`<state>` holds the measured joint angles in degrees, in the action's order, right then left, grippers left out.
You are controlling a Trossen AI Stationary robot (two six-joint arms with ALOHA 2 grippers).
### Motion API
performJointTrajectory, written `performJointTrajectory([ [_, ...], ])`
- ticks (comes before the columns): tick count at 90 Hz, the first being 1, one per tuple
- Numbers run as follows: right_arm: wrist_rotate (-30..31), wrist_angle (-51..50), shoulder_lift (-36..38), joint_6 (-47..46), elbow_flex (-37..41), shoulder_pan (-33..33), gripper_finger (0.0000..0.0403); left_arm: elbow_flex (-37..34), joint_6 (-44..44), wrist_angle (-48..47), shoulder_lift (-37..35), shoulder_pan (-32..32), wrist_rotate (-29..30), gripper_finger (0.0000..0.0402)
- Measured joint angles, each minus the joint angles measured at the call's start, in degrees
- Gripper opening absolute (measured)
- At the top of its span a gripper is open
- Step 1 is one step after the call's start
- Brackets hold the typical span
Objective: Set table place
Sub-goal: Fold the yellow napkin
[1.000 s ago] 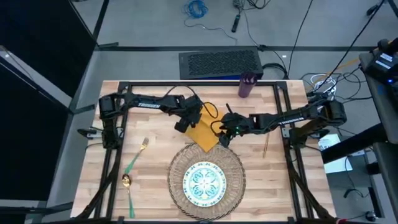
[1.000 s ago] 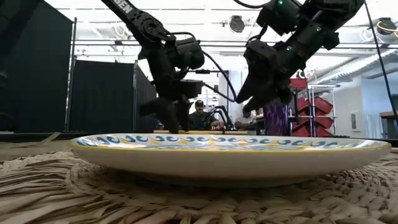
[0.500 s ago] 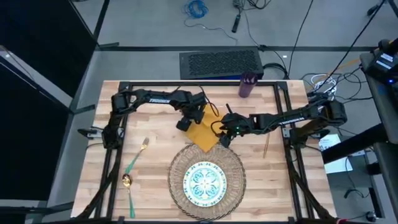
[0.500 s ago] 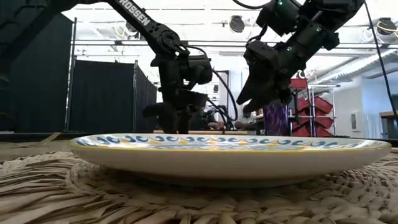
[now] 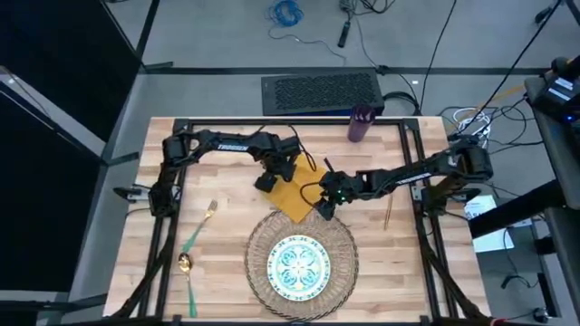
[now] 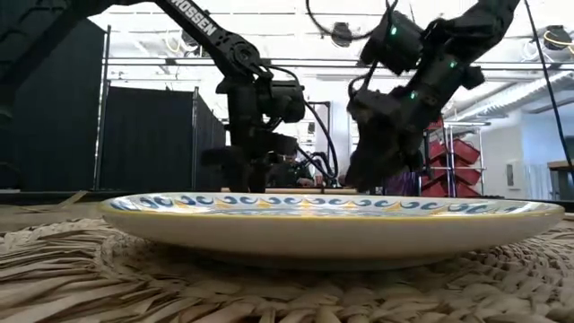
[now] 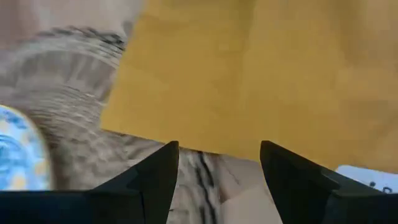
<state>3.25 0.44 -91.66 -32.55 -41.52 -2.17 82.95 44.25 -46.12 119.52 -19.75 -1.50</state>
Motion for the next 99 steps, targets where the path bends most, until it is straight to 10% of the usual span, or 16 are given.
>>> performJointTrajectory([
  [99,5.8,1.2,-1.9,1.2,0.1,-0.9,0.0212,1.7,-1.9,-2.3,0.1,-0.1,-1.3,0.0209],
])
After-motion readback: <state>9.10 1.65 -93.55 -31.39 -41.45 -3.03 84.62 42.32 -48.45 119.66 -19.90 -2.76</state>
